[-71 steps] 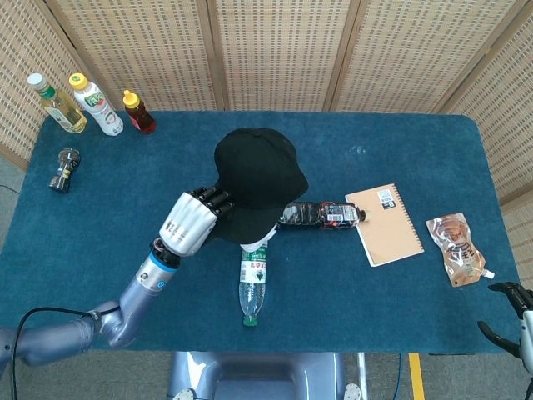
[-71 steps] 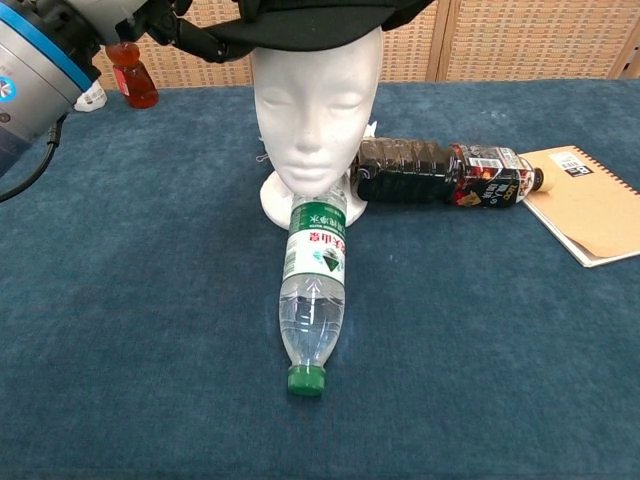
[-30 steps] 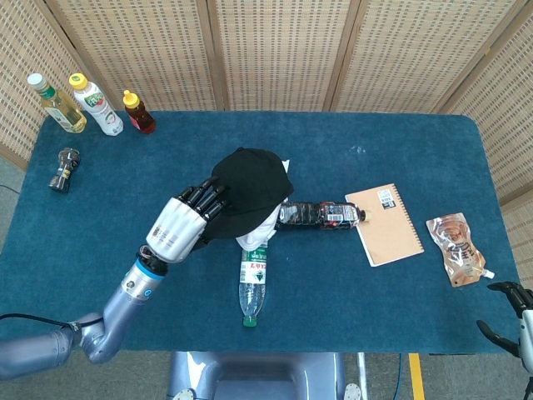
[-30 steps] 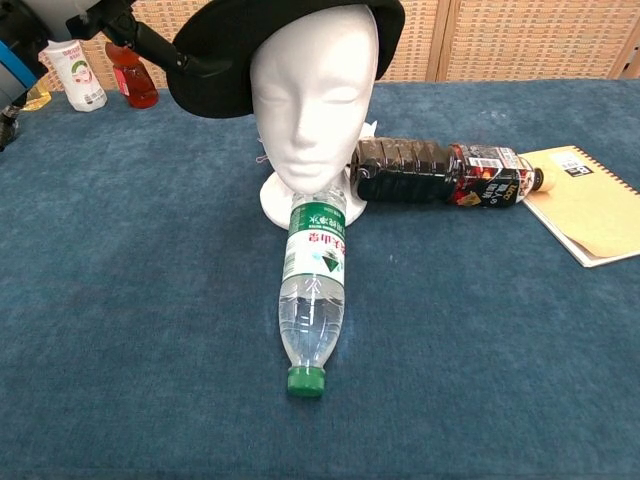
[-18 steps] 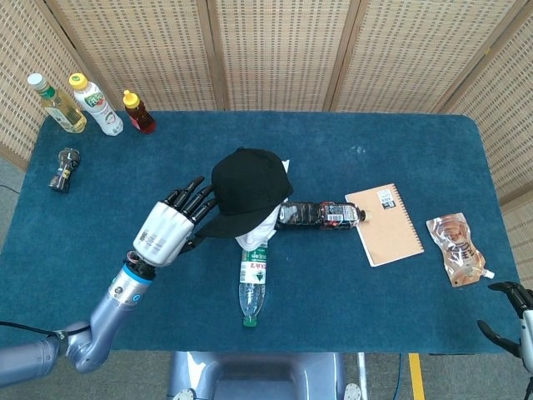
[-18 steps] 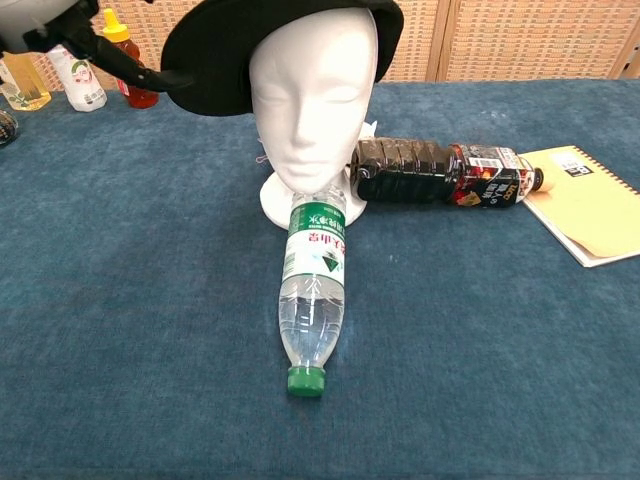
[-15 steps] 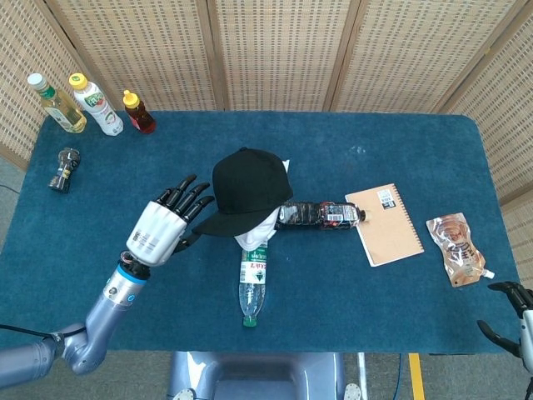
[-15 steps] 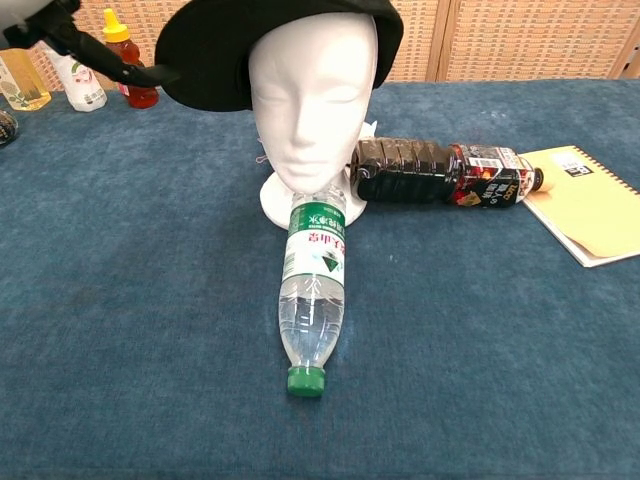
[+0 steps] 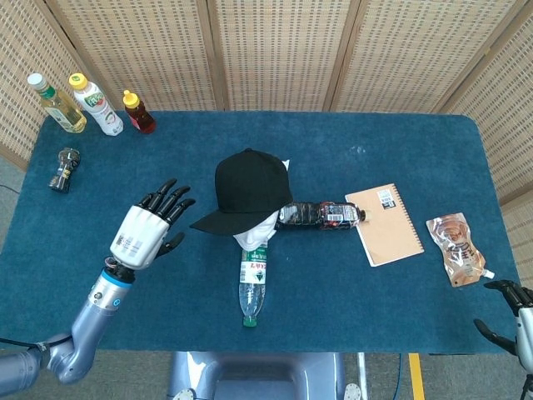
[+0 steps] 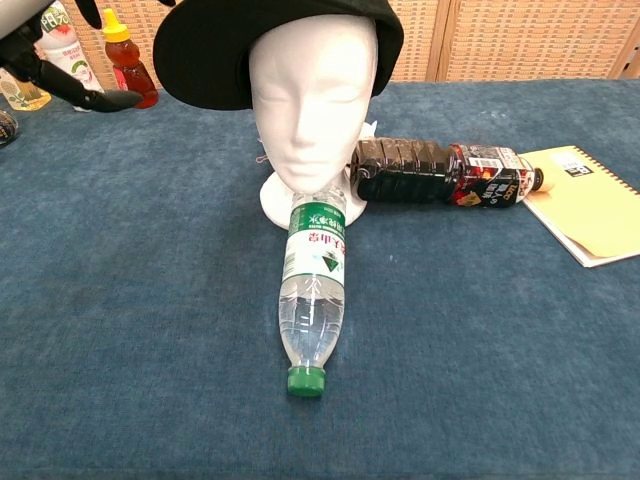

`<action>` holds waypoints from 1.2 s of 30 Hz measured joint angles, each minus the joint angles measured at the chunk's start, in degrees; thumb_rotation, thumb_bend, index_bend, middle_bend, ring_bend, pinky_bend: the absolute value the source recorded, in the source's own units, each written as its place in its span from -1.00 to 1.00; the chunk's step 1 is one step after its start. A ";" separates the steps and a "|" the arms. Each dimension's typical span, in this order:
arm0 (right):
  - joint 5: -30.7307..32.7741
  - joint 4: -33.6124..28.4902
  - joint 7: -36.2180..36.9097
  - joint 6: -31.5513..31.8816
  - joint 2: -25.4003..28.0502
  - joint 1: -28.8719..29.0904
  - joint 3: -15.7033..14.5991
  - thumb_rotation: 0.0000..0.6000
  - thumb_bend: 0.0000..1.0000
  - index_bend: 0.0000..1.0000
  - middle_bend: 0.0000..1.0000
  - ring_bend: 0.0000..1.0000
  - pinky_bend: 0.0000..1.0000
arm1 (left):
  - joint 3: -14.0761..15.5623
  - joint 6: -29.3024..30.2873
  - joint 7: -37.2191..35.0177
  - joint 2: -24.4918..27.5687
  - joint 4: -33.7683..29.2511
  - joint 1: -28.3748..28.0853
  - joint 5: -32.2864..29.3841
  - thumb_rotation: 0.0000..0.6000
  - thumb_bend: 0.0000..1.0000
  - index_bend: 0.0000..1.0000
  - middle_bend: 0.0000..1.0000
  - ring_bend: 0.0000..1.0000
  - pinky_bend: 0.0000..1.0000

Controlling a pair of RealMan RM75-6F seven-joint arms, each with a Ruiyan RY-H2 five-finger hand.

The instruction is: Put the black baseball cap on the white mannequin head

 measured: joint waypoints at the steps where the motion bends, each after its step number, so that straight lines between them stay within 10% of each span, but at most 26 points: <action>1: 0.00 -0.05 -0.06 0.05 0.04 -0.03 0.00 1.00 -0.69 -0.32 -0.22 -0.12 -0.16 | 0.20 -0.04 0.07 -0.22 0.20 0.15 0.21 1.00 -0.61 -0.52 -0.60 -0.80 -0.26; 36: 2.96 0.47 -2.42 -4.07 -0.35 2.03 1.01 1.00 -0.69 -0.32 -0.22 -0.14 -0.18 | 7.46 10.86 -2.54 17.07 -6.51 25.57 -14.07 1.00 -0.61 -0.29 -0.60 -0.80 -0.26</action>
